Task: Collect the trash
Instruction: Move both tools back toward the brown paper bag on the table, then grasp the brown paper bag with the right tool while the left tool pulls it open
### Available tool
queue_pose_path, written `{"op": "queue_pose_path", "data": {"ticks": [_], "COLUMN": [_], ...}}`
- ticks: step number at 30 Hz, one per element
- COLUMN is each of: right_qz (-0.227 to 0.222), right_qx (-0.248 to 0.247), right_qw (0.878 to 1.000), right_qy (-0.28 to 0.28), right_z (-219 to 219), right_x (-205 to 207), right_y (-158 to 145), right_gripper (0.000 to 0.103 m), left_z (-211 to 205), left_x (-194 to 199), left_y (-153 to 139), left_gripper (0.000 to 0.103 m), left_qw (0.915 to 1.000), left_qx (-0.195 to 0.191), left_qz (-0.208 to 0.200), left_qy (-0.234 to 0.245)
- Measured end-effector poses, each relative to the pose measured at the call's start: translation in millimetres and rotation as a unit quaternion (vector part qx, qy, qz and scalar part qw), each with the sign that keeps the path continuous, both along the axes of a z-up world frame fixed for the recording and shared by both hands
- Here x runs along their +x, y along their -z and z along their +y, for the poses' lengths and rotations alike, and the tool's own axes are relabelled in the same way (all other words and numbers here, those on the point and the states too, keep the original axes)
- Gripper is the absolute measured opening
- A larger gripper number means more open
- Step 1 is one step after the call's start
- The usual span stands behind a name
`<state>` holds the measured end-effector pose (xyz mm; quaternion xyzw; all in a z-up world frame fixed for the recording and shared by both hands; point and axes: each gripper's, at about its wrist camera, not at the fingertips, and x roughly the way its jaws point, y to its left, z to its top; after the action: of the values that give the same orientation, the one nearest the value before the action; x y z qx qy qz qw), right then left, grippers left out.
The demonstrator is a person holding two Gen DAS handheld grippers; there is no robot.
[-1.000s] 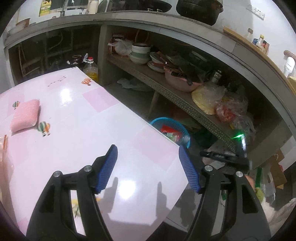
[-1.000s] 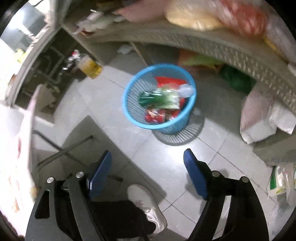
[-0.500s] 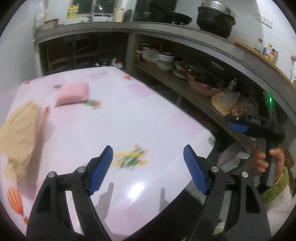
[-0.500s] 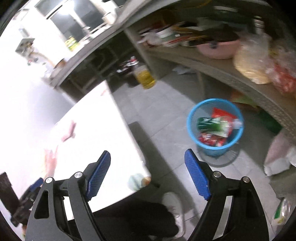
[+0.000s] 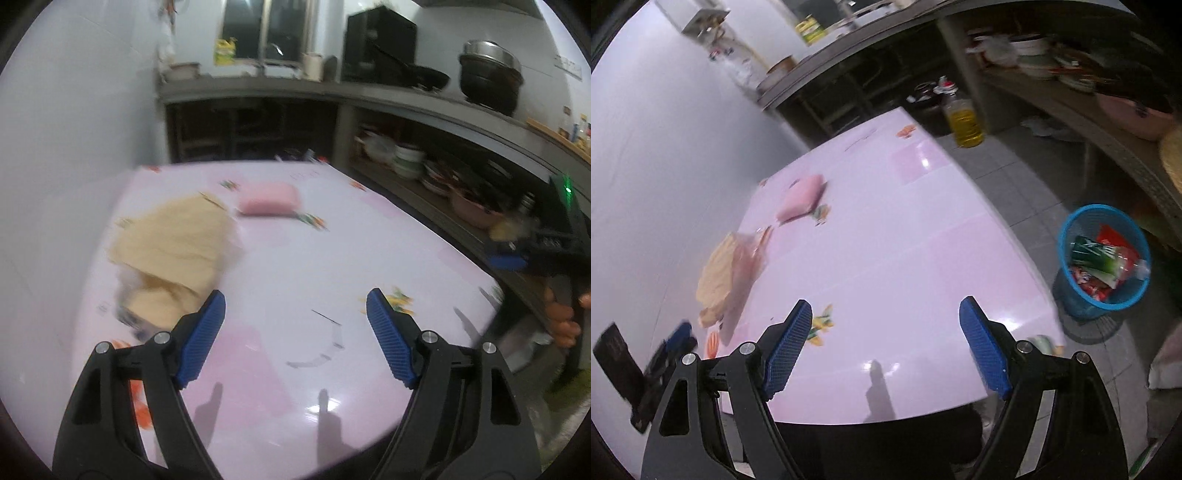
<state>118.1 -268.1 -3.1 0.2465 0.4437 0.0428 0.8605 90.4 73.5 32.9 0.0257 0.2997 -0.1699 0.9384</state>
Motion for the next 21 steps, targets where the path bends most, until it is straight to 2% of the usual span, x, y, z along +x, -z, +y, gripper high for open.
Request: {"op": "queue_pose_path", "data": {"ticks": [2, 4, 7, 10, 13, 16, 18, 21], "right_qz": [0.002, -0.005, -0.026, -0.058, -0.084, -0.089, -0.095, -0.095], "right_qx": [0.000, 0.006, 0.014, 0.003, -0.022, -0.099, -0.132, -0.160], "right_qw": [1.000, 0.999, 0.997, 0.988, 0.965, 0.931, 0.911, 0.889], "right_qy": [-0.015, -0.035, -0.078, -0.146, -0.247, -0.339, -0.379, -0.418], "right_z": [11.4, 24.5, 50.2, 90.3, 145.6, 210.8, 243.9, 283.8], "right_x": [6.4, 13.5, 31.6, 58.4, 95.4, 131.2, 147.3, 171.0], "right_y": [-2.0, -6.4, -20.5, -38.6, -47.8, -43.9, -39.9, -31.4], "right_gripper": [0.080, 0.080, 0.080, 0.080, 0.080, 0.080, 0.080, 0.080], "left_z": [11.4, 27.5, 45.5, 52.0, 52.4, 53.6, 54.4, 60.0], "left_x": [10.5, 21.3, 26.9, 23.3, 14.0, 8.5, 5.4, 2.3], "left_y": [-7.0, -12.1, -13.2, -4.1, 8.6, 20.8, 24.7, 28.1], "left_gripper": [0.076, 0.077, 0.077, 0.077, 0.077, 0.077, 0.077, 0.077], "left_qw": [0.9994, 0.9985, 0.9975, 0.9973, 0.9971, 0.9963, 0.9958, 0.9949], "left_qx": [0.014, 0.000, -0.025, -0.023, -0.024, -0.031, -0.034, -0.041], "left_qz": [-0.015, -0.012, 0.000, 0.015, 0.033, 0.051, 0.056, 0.059], "left_qy": [-0.029, -0.053, -0.065, -0.068, -0.064, -0.062, -0.064, -0.071]}}
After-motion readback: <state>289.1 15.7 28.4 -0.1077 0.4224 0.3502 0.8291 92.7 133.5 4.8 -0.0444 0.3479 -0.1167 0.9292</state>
